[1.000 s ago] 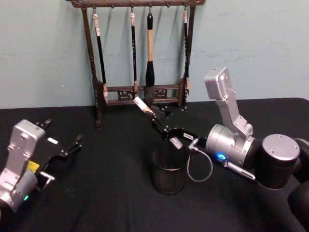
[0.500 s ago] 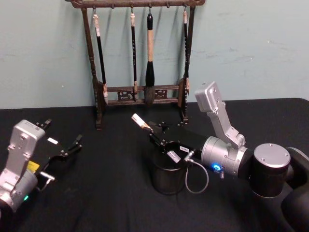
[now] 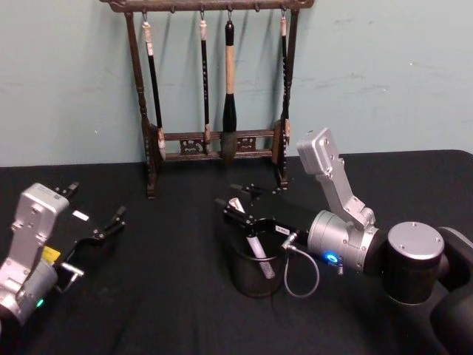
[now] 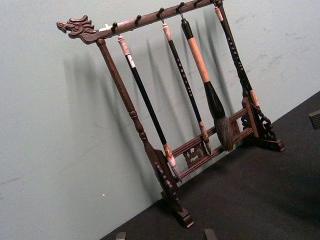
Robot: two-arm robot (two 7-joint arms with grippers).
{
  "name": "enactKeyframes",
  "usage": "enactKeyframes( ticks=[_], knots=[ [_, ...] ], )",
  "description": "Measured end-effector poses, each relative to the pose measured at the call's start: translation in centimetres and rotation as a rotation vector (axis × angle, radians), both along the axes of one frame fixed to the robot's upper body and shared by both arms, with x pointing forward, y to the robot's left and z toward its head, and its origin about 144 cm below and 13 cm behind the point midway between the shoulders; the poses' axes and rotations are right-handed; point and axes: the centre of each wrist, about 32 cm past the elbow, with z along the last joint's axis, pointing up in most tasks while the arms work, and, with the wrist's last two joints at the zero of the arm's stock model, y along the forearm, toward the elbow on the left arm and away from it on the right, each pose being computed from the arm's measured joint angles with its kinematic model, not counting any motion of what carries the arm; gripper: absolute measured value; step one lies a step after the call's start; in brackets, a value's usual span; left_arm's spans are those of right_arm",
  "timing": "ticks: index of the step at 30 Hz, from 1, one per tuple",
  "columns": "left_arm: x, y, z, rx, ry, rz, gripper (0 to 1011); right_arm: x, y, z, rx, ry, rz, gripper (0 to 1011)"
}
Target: Pick up the water-based marker from the table and place it into the pen holder.
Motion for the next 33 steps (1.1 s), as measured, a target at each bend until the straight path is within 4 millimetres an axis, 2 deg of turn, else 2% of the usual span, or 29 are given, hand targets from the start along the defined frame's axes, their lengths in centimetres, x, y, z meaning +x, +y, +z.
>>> enactKeyframes(
  ticks=[1, 2, 3, 4, 5, 7, 8, 10, 11, 14, 19, 23, 25, 26, 28, 30, 31, 33],
  knots=[
    [0.0, 0.0, 0.0, 0.000, 0.000, 0.000, 1006, 0.0, 0.0, 0.0, 0.000, 0.000, 0.000, 429],
    [0.0, 0.0, 0.0, 0.000, 0.000, 0.000, 1008, 0.0, 0.0, 0.0, 0.001, 0.000, 0.000, 509],
    [0.0, 0.0, 0.0, 0.000, 0.000, 0.000, 1008, 0.0, 0.0, 0.0, 0.001, 0.000, 0.000, 544],
    [0.0, 0.0, 0.0, 0.000, 0.000, 0.000, 1006, 0.0, 0.0, 0.0, 0.002, 0.000, 0.001, 652],
    [0.0, 0.0, 0.0, 0.000, 0.000, 0.000, 1006, 0.0, 0.0, 0.0, 0.002, 0.000, 0.001, 652],
    [0.0, 0.0, 0.0, 0.000, 0.000, 0.000, 1008, 0.0, 0.0, 0.0, 0.002, 0.000, 0.001, 790],
    [0.0, 0.0, 0.0, 0.000, 0.000, 0.000, 1008, 0.0, 0.0, 0.0, 0.002, 0.000, 0.001, 825],
    [0.0, 0.0, 0.0, 0.000, 0.000, 0.000, 1006, 0.0, 0.0, 0.0, 0.002, 0.001, 0.001, 985],
    [0.0, 0.0, 0.0, 0.000, 0.000, 0.000, 1008, 0.0, -0.3, 0.3, 0.009, 0.001, 0.000, 1003],
    [0.0, 0.0, 0.0, 0.000, 0.000, 0.000, 1008, -0.2, -0.7, 0.8, 0.020, -0.002, 0.000, 1002],
    [0.0, 0.0, 0.0, 0.000, 0.000, 0.000, 1006, -1.1, -3.4, 3.1, 0.033, -0.039, -0.027, 1003],
    [0.0, 0.0, 0.0, 0.000, 0.000, 0.000, 1008, -1.5, -4.7, 3.7, 0.026, -0.042, -0.049, 1002],
    [0.0, 0.0, 0.0, 0.000, 0.000, 0.000, 1008, -2.2, -6.8, 4.2, 0.008, -0.030, -0.084, 1003],
    [0.0, 0.0, 0.0, 0.000, 0.000, 0.000, 1008, -2.2, -6.8, 4.2, 0.008, -0.030, -0.084, 1003],
    [0.0, 0.0, 0.0, 0.000, 0.000, 0.000, 1008, -2.9, -9.2, 4.5, -0.018, -0.002, -0.102, 1003],
    [0.0, 0.0, 0.0, 0.000, 0.000, 0.000, 1008, -3.0, -9.5, 4.5, -0.022, 0.002, -0.102, 1003],
    [0.0, 0.0, 0.0, 0.000, 0.000, 0.000, 1008, -3.4, -11.0, 4.4, -0.056, 0.031, -0.104, 1003],
    [0.0, 0.0, 0.0, 0.000, 0.000, 0.000, 1008, -3.5, -11.6, 4.1, -0.075, 0.048, -0.110, 1003]
  ],
)
